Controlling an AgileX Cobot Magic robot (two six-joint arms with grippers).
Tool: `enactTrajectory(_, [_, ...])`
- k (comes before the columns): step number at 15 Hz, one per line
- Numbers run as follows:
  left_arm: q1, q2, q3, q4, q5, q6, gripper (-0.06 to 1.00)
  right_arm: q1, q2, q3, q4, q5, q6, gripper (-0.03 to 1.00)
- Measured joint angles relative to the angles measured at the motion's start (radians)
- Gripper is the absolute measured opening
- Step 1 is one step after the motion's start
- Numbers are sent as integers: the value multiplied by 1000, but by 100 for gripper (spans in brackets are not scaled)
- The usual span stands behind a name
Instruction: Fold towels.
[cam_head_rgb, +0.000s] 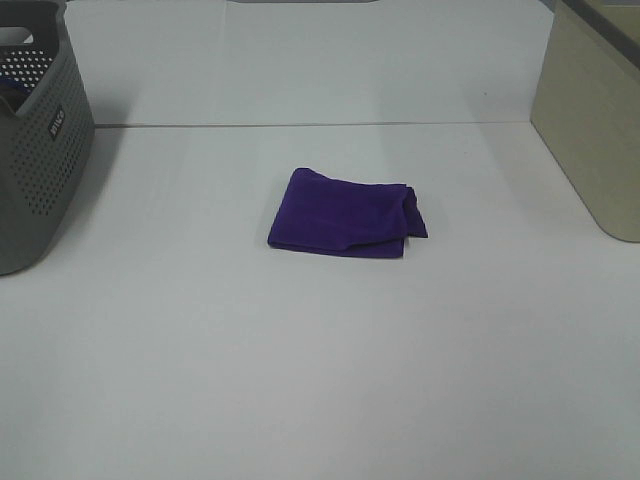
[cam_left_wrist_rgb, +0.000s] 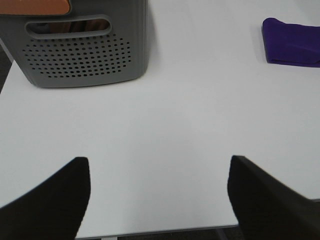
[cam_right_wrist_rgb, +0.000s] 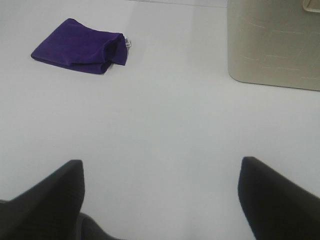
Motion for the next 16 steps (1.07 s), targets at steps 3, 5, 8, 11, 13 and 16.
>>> enactTrajectory(3, [0,-4,49,-52,-85,53,70,0,-4,49,12,0,-8,82])
enactTrajectory(5, [0,-4,50,-57,-89,69,70,0,-4,64,27,7,-13,82])
enactTrajectory(8, [0,-4,53,-108,-99,68,70,0,-4,66,34,7,-32,82])
enactTrajectory(11, [4,-4,53,-114,-104,68,70,0,-4,66,35,7,-36,82])
enactTrajectory(13, [42,-4,53,-116,-104,68,70,0,-4,66,37,7,-36,82])
enactTrajectory(16, [122,-4,53,-119,-104,68,70,0,-4,66,38,7,-35,82])
